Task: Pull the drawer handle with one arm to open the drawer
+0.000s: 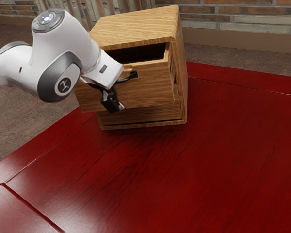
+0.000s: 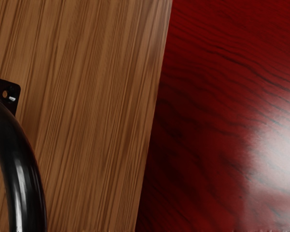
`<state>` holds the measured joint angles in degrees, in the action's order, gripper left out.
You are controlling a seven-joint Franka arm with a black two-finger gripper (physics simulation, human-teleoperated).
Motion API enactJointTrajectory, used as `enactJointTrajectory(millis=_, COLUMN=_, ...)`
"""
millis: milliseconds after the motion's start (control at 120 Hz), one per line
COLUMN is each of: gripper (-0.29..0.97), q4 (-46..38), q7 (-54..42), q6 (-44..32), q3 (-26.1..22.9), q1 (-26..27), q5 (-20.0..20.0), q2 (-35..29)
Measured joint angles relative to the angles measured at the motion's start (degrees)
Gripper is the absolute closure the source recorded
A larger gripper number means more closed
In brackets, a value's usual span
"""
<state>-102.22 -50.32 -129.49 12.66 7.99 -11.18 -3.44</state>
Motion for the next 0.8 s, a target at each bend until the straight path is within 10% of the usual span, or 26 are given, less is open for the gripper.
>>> enactJointTrajectory(millis=800, gripper=0.03, q4=-9.55, q7=0.96, q6=-0.12, q3=-3.28, q1=-1.61, q5=-0.22, q2=-9.73)
